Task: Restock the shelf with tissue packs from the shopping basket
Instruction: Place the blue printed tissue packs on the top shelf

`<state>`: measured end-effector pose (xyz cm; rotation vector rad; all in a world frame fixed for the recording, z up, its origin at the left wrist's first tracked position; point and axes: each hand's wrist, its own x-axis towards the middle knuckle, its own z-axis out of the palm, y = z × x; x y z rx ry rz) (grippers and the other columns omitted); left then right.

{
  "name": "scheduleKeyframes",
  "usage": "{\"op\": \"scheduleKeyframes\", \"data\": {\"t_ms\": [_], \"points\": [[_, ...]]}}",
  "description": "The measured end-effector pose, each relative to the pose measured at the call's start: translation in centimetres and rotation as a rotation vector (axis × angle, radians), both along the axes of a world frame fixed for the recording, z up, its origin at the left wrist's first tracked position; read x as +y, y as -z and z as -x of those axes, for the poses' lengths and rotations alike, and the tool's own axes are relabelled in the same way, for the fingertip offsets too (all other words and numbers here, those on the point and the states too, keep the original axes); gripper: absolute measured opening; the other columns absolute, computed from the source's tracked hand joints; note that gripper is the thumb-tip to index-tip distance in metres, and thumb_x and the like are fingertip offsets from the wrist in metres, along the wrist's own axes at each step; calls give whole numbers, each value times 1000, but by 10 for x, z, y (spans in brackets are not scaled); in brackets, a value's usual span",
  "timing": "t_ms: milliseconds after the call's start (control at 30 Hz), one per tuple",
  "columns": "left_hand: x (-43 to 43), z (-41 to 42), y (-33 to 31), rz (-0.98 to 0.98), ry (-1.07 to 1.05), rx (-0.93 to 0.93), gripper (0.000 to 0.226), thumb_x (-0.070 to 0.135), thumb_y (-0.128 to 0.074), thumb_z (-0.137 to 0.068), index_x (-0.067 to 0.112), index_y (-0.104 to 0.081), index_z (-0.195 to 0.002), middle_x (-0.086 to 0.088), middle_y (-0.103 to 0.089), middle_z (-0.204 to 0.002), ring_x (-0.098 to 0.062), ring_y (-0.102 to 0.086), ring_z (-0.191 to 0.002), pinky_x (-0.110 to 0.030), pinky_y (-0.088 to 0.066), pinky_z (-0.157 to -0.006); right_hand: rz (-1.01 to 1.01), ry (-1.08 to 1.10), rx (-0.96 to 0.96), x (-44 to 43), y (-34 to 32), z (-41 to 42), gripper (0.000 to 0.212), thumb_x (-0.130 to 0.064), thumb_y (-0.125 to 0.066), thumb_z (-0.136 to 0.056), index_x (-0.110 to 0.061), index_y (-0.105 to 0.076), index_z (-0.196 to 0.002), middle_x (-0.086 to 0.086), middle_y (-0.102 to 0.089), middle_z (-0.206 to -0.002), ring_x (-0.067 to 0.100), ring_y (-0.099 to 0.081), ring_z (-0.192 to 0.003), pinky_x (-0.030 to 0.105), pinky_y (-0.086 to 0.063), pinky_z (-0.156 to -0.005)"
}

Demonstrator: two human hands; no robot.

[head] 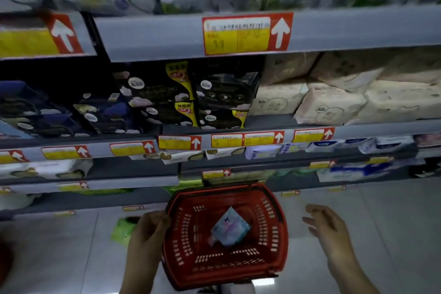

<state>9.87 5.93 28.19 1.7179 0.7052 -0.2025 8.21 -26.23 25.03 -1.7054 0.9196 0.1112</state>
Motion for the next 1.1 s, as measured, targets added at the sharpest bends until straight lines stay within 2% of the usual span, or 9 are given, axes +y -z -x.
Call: {"op": "scheduleKeyframes", "data": {"t_ms": [200,333,400,467,667,833,1000,1033,1100], "points": [[-10,3,72,-30,61,90,25,41,-61,-71,16,-64,-78,-7,-63,-77,-24,-57,-73,-38,-45,-69,-3,-13,108,-2,63,29,21,-8,-44,-98,-11,-63,-90,1,-64,-98,18,-63,-86,37,-44,-84],[-20,19,117,28,90,150,19,35,-63,-78,20,-66,-91,-8,-71,-89,-29,-68,-82,-43,-54,-73,1,-60,181,9,109,40,22,-9,-46,-96,-16,-64,-85,0,-67,-92,22,-64,-88,42,-48,-86],[-24,25,138,59,72,184,6,22,-64,-89,20,-65,-95,-9,-71,-91,-28,-69,-83,-38,-55,-71,12,-78,206,15,133,41,20,-12,-48,-95,-17,-66,-87,3,-70,-93,23,-65,-90,44,-50,-87],[-29,29,161,72,59,228,7,15,-58,-93,19,-63,-97,-6,-70,-91,-25,-68,-82,-34,-53,-69,10,-86,222,21,159,40,19,-16,-49,-94,-19,-66,-88,4,-71,-95,23,-67,-90,45,-53,-86],[-39,34,237,52,109,332,8,16,-56,-94,20,-63,-93,-10,-70,-90,-29,-67,-83,-45,-56,-78,-41,-90,273,34,236,39,19,-29,-52,-94,-19,-65,-105,8,-71,-98,28,-69,-87,47,-56,-82],[-42,45,307,0,234,462,13,13,-51,-94,14,-64,-97,-6,-69,-82,-23,-67,-74,-33,-55,-66,8,-158,346,38,301,40,19,-29,-50,-97,-17,-59,-108,14,-65,-112,34,-62,-102,52,-49,-94],[-42,50,360,-74,275,544,20,13,-50,-93,-2,-63,-98,-8,-54,-60,-9,-46,-52,-20,-36,-44,94,-189,420,38,345,33,33,-22,-52,-97,-5,-54,-125,18,-58,-125,37,-54,-117,41,-41,-99],[-41,52,370,-67,268,551,18,14,-51,-93,2,-63,-90,-6,-55,-59,-11,-50,-52,-19,-42,-45,104,-208,445,39,353,32,34,-22,-52,-96,-7,-53,-126,16,-59,-125,37,-53,-118,42,-40,-100],[-38,57,393,-20,231,543,16,22,-55,-87,11,-66,-82,-7,-68,-70,-23,-66,-67,-33,-58,-63,129,-236,459,41,372,30,35,-21,-54,-95,-7,-53,-127,17,-59,-127,37,-54,-118,42,-39,-102]]}}
